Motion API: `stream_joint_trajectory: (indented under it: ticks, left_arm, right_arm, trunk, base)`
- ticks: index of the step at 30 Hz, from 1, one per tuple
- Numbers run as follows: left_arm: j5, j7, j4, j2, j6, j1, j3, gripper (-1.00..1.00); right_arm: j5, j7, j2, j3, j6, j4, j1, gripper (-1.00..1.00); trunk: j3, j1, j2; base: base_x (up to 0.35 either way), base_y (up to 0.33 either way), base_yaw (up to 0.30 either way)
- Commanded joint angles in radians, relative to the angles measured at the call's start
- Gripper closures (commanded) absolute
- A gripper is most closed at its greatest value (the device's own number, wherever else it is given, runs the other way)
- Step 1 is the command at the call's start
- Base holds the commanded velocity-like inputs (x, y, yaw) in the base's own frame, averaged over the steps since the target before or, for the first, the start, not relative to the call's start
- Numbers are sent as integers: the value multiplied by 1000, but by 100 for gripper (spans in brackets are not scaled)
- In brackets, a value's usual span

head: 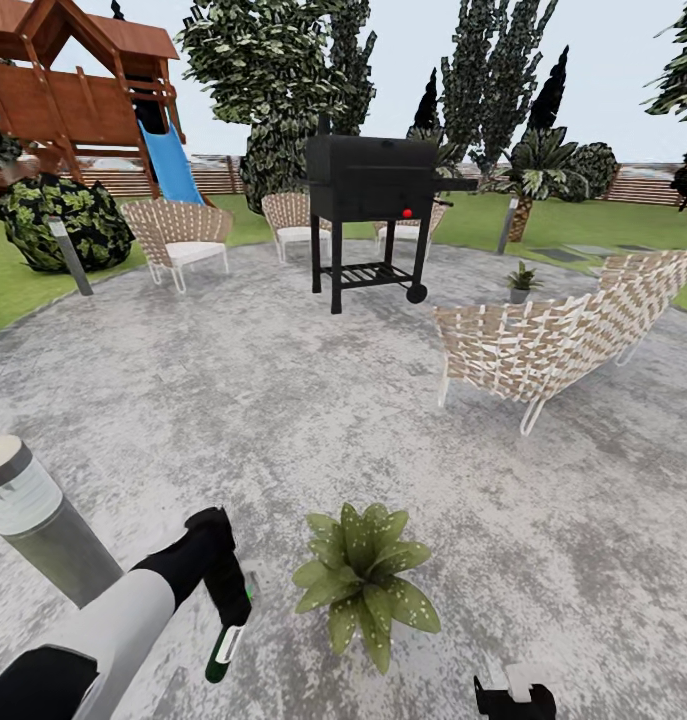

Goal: Pick up the pesticide atomizer in the garden and spray insectifuge to fully cover both potted plants in the garden.

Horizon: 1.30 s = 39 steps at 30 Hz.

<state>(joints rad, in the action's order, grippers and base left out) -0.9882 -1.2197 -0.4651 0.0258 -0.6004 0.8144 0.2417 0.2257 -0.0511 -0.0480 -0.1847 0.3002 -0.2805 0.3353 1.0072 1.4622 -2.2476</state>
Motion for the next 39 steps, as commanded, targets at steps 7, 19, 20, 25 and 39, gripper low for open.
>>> stream_joint_trajectory:
  ticks: [7, 19, 20, 25, 39]
  left_arm:
    - [9, 96, 35, 1, -6, -38, -6, 100]
    - [5, 101, 17, -12, 0, -33, 0, 100]
    - [5, 100, 17, -12, 0, -32, 0, 100]
    - [8, 97, 16, -15, -3, -28, -2, 100]
    - [15, 170, 34, -2, 50, -59, -139, 100]
  right_arm:
    - [11, -3, 0, -5, 4, 1, 1, -100]
    - [11, -3, 0, -4, 3, 1, 1, -100]
    - [11, -3, 0, -4, 3, 1, 1, -100]
    - [11, -2, 0, -4, 3, 1, 1, -100]
    - [9, -3, 0, -6, 4, -1, 1, -100]
  trunk:
    - [1, 0, 0]
    - [1, 0, 0]
    - [1, 0, 0]
    - [1, 0, 0]
    - [1, 0, 0]
  base:
    - [0, 1, 0]
    - [46, 95, 0]
    - [44, 60, 0]
    - [8, 11, 0]
    - [10, 0, 0]
